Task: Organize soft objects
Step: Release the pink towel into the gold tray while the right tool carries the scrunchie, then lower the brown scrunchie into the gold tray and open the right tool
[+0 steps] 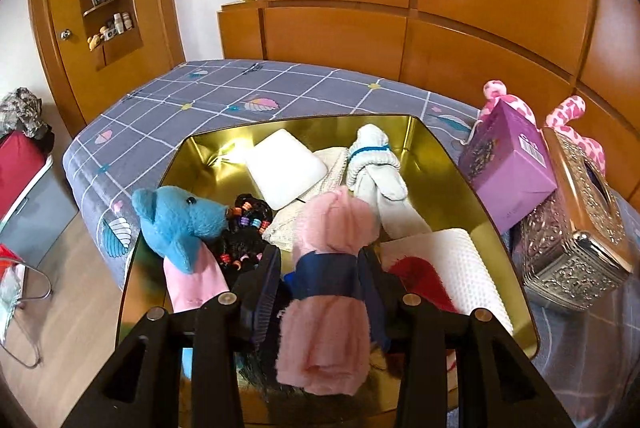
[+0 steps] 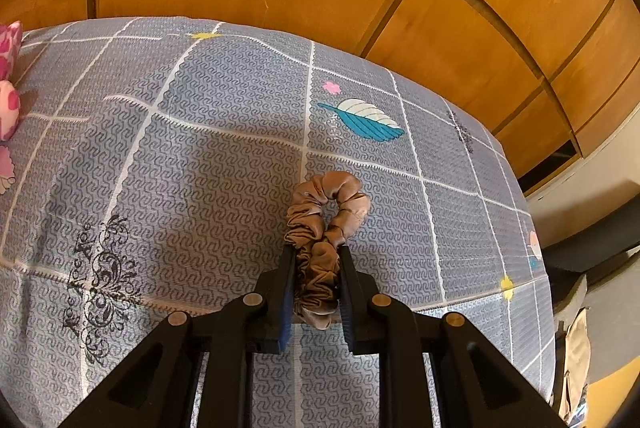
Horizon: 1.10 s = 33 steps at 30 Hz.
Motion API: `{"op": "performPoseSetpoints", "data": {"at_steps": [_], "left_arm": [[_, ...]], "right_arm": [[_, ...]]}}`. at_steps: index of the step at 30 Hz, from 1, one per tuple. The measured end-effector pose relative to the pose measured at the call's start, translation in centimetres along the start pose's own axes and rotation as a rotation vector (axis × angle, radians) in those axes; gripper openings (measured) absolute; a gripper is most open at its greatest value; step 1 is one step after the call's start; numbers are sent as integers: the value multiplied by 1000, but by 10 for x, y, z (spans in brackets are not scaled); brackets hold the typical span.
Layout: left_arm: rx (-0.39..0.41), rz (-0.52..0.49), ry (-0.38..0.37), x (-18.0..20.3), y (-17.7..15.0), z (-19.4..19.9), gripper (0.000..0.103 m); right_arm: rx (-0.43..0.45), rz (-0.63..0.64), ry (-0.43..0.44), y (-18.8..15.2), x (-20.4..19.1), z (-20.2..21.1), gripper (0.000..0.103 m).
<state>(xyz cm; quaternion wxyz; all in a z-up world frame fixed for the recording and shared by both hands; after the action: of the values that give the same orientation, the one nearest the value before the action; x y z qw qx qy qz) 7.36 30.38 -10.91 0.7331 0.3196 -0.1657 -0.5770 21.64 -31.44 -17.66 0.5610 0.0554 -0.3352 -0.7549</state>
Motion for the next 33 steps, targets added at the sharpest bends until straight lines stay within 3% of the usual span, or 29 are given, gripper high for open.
{"op": "performPoseSetpoints", "data": {"at_steps": [8, 11, 15, 20, 27, 33], "left_arm": [[26, 5, -10, 0, 2, 10, 62], [41, 4, -20, 2, 4, 16, 65], [56, 5, -37, 4, 5, 23, 70], [68, 10, -54, 3, 4, 29, 75], [76, 32, -63, -3, 1, 36, 79], [85, 44, -67, -10, 1, 43, 84]], "right_arm": [[-2, 9, -17, 0, -3, 2, 15], [-21, 7, -17, 1, -6, 7, 14], [-56, -64, 114, 4, -19, 27, 14], [10, -48, 270, 12, -58, 78, 14], [127, 35, 531, 44, -145, 170, 14], [182, 108, 683, 61, -219, 228, 14]]}}
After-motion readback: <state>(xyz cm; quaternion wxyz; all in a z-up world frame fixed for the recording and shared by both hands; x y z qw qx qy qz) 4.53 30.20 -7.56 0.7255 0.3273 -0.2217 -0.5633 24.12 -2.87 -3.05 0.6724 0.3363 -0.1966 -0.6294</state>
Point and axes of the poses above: each gripper's, at about its wrist camera, not at the fingertips, and z roughly against the way its jaws point, x to its right, y to its top, the point moved 8 cm from there along -z, roughly the way its jaws point, and after that the axes turned 11 degrees about -z, right-handed, at the moved point
